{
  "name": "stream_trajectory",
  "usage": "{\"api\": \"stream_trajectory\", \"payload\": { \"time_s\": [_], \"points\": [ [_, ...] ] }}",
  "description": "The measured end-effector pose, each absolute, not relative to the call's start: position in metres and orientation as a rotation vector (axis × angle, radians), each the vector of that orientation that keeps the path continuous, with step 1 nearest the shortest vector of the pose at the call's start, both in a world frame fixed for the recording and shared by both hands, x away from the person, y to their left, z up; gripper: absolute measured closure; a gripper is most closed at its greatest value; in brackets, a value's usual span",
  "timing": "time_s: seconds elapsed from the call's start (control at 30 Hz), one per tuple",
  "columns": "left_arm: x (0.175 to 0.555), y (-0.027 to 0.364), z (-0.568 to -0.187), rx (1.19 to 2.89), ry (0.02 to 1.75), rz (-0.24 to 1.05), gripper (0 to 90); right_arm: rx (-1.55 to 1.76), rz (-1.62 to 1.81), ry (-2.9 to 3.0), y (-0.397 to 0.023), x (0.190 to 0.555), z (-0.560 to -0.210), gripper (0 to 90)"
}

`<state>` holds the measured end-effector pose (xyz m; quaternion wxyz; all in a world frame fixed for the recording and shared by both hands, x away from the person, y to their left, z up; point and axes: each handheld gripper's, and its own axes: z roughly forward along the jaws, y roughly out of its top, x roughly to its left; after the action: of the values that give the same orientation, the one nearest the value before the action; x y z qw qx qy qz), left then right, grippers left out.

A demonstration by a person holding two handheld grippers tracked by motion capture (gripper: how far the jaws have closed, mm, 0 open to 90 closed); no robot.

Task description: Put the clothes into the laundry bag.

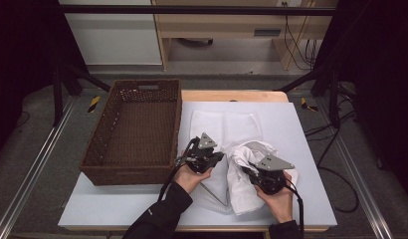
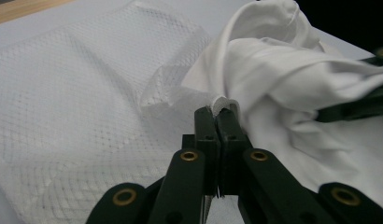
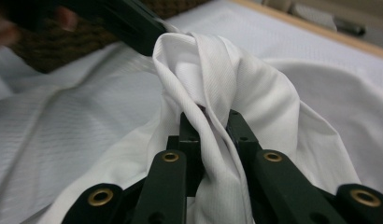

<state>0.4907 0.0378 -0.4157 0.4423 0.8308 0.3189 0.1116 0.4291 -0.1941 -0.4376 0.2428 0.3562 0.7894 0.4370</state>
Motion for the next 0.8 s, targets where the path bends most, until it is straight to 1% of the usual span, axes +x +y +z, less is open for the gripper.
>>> {"api": "stream_trajectory", "payload": {
  "time_s": [0.1,0.2,0.3,0.43,0.57,0.7,0.8],
  "points": [
    [0.493,0.036,-0.412,2.063,0.801,0.275,89.1,0.824,1.296,2.171,-0.2,0.407,-0.425,80.2],
    [0.494,0.033,-0.407,2.064,0.8,0.272,89.1,0.729,1.335,2.202,-0.198,0.394,-0.419,80.2],
    [0.492,0.028,-0.4,2.071,0.785,0.283,89.1,0.668,1.338,2.23,-0.189,0.389,-0.417,80.2],
    [0.487,0.024,-0.392,2.073,0.763,0.293,89.1,0.641,1.307,2.29,-0.171,0.396,-0.423,80.3],
    [0.481,0.023,-0.388,2.072,0.754,0.296,89.2,0.71,1.235,2.339,-0.155,0.413,-0.437,80.6],
    [0.48,0.028,-0.39,2.065,0.756,0.272,89.2,0.847,1.147,2.338,-0.141,0.429,-0.451,80.5],
    [0.478,0.033,-0.397,2.052,0.769,0.272,89.1,0.904,1.081,2.309,-0.129,0.437,-0.459,77.8]
  ]
}}
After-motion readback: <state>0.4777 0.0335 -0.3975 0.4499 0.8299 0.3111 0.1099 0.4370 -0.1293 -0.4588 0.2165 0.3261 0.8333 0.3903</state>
